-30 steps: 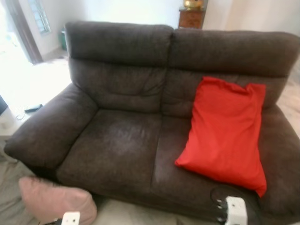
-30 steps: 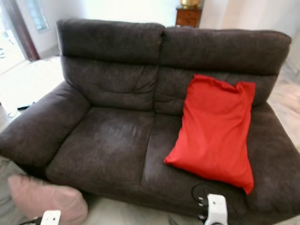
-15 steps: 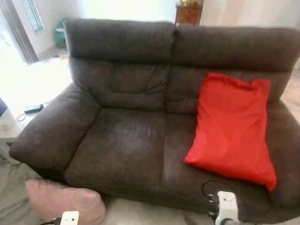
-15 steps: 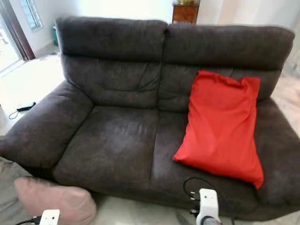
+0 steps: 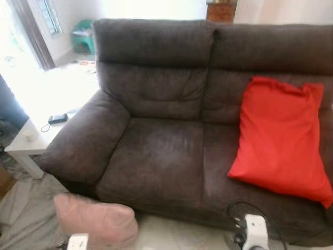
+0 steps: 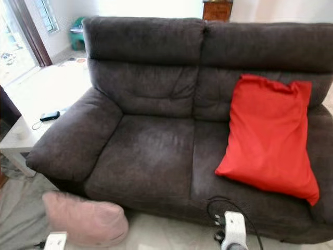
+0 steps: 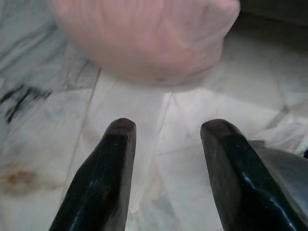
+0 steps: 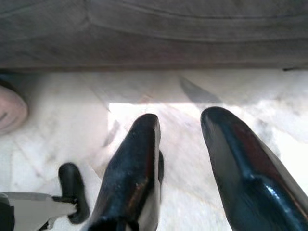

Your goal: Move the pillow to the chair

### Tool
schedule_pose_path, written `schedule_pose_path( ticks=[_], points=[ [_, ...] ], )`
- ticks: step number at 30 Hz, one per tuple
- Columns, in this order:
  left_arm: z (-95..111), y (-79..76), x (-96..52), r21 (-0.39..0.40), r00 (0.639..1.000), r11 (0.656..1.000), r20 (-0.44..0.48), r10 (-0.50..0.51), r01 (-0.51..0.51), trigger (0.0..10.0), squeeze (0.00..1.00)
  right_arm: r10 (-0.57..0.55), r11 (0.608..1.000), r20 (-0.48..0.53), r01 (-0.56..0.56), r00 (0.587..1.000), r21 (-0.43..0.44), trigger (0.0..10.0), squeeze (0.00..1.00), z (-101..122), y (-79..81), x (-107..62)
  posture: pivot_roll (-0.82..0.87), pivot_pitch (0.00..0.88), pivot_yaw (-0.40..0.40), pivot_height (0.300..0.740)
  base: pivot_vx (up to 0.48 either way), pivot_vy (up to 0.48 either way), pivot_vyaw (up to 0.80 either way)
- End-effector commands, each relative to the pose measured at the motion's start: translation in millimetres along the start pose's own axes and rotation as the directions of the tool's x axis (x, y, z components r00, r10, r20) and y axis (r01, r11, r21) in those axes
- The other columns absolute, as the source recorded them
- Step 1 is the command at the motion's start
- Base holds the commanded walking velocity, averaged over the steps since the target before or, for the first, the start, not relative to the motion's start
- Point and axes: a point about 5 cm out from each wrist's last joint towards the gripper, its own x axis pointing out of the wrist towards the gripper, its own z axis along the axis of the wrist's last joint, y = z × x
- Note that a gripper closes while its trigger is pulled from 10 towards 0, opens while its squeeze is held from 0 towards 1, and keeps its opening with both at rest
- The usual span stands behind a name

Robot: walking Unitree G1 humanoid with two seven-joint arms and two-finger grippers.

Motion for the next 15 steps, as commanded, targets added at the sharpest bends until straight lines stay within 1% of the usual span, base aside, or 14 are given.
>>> schedule_pose_path(
  ticks=[1, 9, 12, 15],
  points=[
    [-3.7, 5.4, -0.8, 0.012, 0.999, 1.0, -0.025, 0.02, -0.02, 10.0, 0.0, 0.018, 1.0, 0.023, -0.018, 1.0, 0.002, 10.0, 0.0, 8.5, 6.5, 1.8, 0.02, 0.0, 0.024, 0.74, 0.0, 0.289, 0.0],
    [-3.1, 3.8, -0.4, 0.014, 0.999, 1.0, -0.027, 0.02, -0.02, 10.0, 0.0, 0.018, 1.0, 0.019, -0.018, 1.0, 0.008, 10.0, 0.0, 5.6, 4.4, 1.1, 0.02, 0.0, 0.024, 0.74, 0.0, 0.29, 0.0],
    [-4.0, 5.7, -0.8, 0.013, 0.999, 1.0, -0.028, 0.024, -0.023, 10.0, 0.0, 0.017, 1.0, 0.017, -0.017, 1.0, 0.009, 10.0, 0.0, 4.6, 3.3, 0.9, 0.03, 0.0, 0.022, 0.74, 0.0, 0.289, 0.0],
    [-8.3, 11.0, -2.5, 0.011, 0.999, 1.0, -0.034, 0.029, -0.029, 10.0, 0.0, 0.017, 1.0, 0.017, -0.017, 1.0, 0.01, 10.0, 0.0, 4.9, 3.7, 1.0, 0.03, 0.0, 0.023, 0.74, 0.0, 0.292, 0.0]
  ],
)
